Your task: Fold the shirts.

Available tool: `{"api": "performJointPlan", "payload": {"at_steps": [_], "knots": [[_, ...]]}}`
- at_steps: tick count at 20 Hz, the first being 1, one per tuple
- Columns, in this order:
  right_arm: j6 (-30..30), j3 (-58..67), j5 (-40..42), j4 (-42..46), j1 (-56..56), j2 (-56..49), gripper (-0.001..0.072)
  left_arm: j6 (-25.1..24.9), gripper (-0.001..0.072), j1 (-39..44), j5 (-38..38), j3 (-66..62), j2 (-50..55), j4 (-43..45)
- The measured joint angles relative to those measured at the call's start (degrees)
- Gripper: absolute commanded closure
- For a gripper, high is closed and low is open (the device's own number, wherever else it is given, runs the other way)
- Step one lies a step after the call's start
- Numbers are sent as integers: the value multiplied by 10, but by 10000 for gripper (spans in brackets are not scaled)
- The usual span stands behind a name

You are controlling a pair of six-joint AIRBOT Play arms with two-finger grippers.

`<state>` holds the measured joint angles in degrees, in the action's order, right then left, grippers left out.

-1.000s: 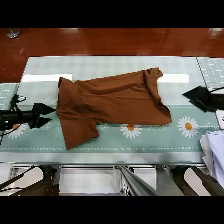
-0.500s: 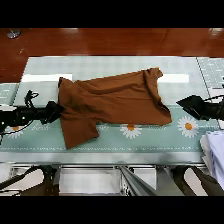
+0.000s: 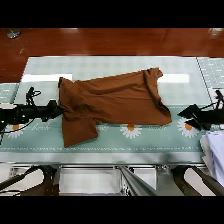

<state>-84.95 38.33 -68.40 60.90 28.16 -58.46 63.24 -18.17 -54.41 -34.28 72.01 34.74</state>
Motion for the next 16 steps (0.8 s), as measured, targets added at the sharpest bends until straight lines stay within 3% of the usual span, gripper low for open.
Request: {"api": "performJointPlan", "payload": {"at_steps": [6, 16], "knots": [[-19, 0, 24, 14, -64, -76, 95, -9, 689, 0, -2, -1, 0, 0], [-37, 1, 99, -47, -125, -132, 98, -11, 689, 1, -2, -1, 0, 0]]}}
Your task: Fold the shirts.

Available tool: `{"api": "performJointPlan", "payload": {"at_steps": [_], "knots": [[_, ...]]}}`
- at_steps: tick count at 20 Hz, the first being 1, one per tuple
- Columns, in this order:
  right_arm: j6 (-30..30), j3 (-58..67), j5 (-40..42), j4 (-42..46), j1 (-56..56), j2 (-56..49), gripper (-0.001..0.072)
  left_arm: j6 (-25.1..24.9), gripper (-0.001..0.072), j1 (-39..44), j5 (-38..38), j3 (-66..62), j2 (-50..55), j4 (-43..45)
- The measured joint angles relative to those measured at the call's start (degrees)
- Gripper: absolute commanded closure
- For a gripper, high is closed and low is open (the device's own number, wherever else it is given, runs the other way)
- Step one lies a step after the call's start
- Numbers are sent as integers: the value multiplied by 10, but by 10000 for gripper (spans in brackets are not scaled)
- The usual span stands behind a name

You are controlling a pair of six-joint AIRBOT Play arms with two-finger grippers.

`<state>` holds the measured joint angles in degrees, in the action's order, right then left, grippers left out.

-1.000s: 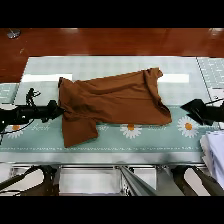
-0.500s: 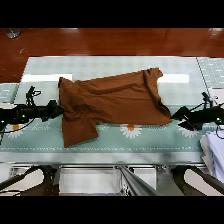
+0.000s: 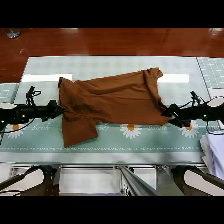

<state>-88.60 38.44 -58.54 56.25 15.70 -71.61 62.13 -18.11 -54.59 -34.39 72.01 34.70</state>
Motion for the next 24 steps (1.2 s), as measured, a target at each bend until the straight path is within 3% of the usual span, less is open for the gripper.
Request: {"api": "performJointPlan", "payload": {"at_steps": [1, 2, 3, 10, 14, 19, 24], "knots": [[-4, 0, 10, -5, -8, -2, 227, 0, 689, 0, 0, 0, 0, 0], [-6, 0, 21, -5, -15, -4, 494, 0, 689, 0, 1, 0, 0, 0], [-10, 1, 30, 2, -21, -7, 680, 0, 689, 0, 2, 0, 0, 0], [24, 70, 5, -6, -34, -9, 682, -7, 691, 0, -20, -31, -19, -4], [43, 308, -50, 4, -33, 3, 682, -16, 691, 0, -19, -171, -90, -69], [17, 674, -108, 59, -27, 20, 682, -30, 691, -5, 42, -406, -168, -81], [7, 787, -153, 83, -25, 140, 682, -27, 691, -11, 42, -546, -257, -22]]}}
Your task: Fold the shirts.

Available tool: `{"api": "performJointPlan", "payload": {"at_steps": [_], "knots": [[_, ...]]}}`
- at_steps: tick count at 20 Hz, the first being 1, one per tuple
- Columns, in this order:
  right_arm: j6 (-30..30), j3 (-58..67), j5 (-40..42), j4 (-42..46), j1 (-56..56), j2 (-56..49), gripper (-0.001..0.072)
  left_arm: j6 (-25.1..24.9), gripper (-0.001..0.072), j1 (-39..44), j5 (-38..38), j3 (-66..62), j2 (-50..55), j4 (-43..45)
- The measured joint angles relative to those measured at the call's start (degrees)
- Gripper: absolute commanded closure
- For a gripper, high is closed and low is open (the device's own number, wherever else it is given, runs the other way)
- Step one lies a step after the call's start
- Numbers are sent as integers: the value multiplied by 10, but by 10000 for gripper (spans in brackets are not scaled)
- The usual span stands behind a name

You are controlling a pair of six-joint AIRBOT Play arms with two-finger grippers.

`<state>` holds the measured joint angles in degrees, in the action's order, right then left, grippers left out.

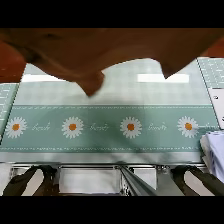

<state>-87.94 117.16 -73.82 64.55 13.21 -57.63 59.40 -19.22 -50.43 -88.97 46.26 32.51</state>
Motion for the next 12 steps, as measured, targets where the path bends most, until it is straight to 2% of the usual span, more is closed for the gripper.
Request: {"api": "performJointPlan", "payload": {"at_steps": [3, 8, 12], "knots": [[0, 0, -34, 27, 0, 83, 682, 38, 690, -1, -6, -25, -83, 93], [0, -15, -134, 56, 0, 184, 681, 104, 691, -1, -34, -37, -205, 258], [-5, -28, -186, 71, 0, 217, 681, 161, 690, 0, -111, -29, -245, 367]]}}
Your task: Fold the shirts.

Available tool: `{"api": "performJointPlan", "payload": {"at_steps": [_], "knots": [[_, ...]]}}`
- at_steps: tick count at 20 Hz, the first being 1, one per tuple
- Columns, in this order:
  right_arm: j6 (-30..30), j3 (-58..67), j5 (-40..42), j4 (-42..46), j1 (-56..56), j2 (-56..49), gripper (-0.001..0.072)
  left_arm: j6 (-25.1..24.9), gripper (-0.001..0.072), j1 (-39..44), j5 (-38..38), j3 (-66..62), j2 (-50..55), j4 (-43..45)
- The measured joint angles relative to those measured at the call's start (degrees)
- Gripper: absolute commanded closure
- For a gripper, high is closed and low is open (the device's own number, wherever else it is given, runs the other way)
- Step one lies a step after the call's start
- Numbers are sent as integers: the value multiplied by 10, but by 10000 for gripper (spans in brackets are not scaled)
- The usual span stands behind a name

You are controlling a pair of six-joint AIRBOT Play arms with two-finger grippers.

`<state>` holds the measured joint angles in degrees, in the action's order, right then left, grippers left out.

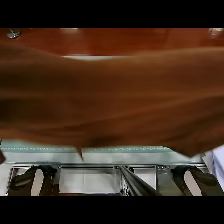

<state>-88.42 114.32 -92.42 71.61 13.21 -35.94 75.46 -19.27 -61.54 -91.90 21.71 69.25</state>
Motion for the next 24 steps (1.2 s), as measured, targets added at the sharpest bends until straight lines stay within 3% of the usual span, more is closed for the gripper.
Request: {"api": "performJointPlan", "payload": {"at_steps": [6, 12, 18, 21, 24], "knots": [[-8, -113, -15, -23, -1, 8, 681, 37, 690, 0, -22, 117, 15, 37], [31, -354, 121, -95, -2, -43, 681, 45, 690, 1, 62, 295, 127, -49], [89, -424, 315, -167, -2, -250, 681, 47, 690, 61, 203, 294, 346, -111], [111, -386, 401, -199, -5, -381, 682, 65, 690, 96, 261, 251, 451, -121], [112, -314, 436, -231, -13, -504, 682, 87, 690, 125, 297, 212, 535, -126]]}}
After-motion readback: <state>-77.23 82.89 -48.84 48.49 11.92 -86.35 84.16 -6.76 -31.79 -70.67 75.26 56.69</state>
